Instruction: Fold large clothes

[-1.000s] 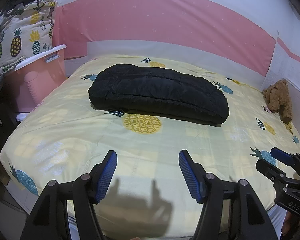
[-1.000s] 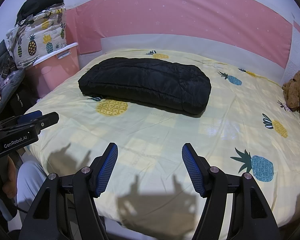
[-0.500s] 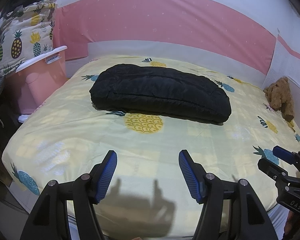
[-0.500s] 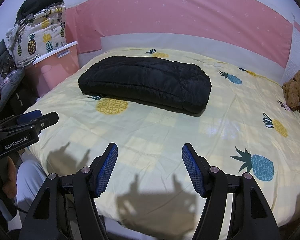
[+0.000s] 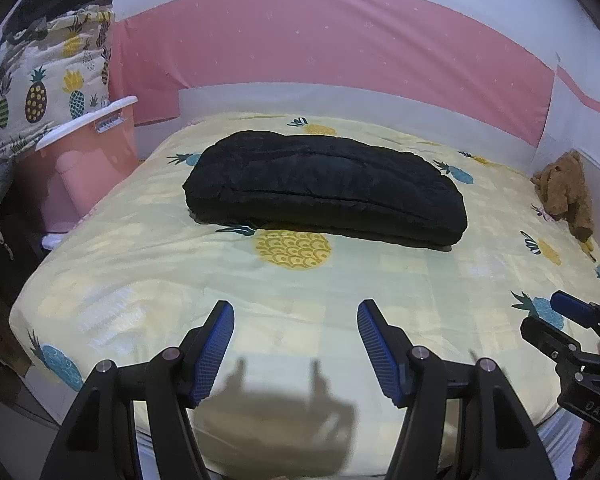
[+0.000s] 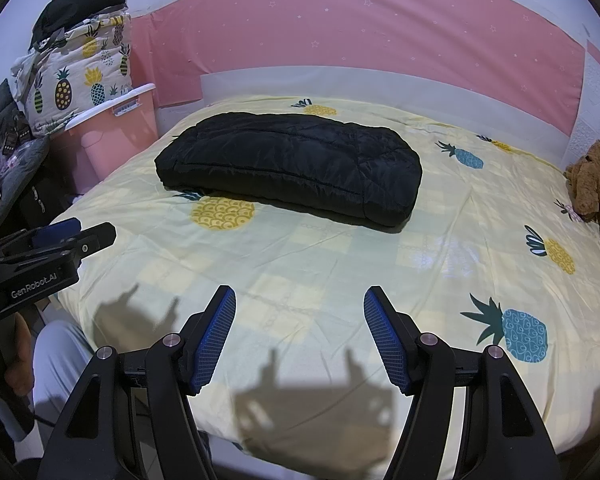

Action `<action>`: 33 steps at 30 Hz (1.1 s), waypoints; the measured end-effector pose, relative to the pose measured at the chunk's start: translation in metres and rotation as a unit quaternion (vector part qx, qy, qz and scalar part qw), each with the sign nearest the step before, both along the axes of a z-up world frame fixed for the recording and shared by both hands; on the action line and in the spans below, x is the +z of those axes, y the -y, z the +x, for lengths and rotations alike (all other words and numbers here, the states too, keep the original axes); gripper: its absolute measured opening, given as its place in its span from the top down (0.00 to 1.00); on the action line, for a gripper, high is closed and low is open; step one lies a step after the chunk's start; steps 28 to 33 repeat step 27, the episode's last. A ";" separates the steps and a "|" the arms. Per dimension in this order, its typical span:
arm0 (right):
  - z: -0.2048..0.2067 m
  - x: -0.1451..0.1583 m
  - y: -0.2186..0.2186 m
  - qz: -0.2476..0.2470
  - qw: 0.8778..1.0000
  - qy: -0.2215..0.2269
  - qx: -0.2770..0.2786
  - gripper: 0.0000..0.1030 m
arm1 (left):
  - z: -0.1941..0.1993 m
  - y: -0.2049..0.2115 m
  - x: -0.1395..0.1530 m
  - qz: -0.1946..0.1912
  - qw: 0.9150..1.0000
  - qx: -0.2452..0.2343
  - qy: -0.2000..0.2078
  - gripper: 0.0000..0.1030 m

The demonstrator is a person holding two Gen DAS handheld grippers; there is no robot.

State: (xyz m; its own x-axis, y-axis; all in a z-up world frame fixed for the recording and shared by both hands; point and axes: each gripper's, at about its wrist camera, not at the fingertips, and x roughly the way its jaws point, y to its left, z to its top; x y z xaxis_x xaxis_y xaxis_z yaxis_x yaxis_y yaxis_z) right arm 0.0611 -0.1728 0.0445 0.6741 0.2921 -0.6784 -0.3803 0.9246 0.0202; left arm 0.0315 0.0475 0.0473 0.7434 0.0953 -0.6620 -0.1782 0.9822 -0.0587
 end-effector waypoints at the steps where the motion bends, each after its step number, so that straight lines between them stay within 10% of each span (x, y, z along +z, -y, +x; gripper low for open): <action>1: 0.001 0.000 0.000 0.000 1.000 0.000 0.000 0.35 | 0.000 0.000 0.000 0.002 1.000 0.001 0.000 0.38; 33: 0.003 -0.003 0.001 0.001 1.000 -0.003 -0.004 0.35 | 0.006 0.002 -0.009 0.007 1.000 0.004 -0.002 0.38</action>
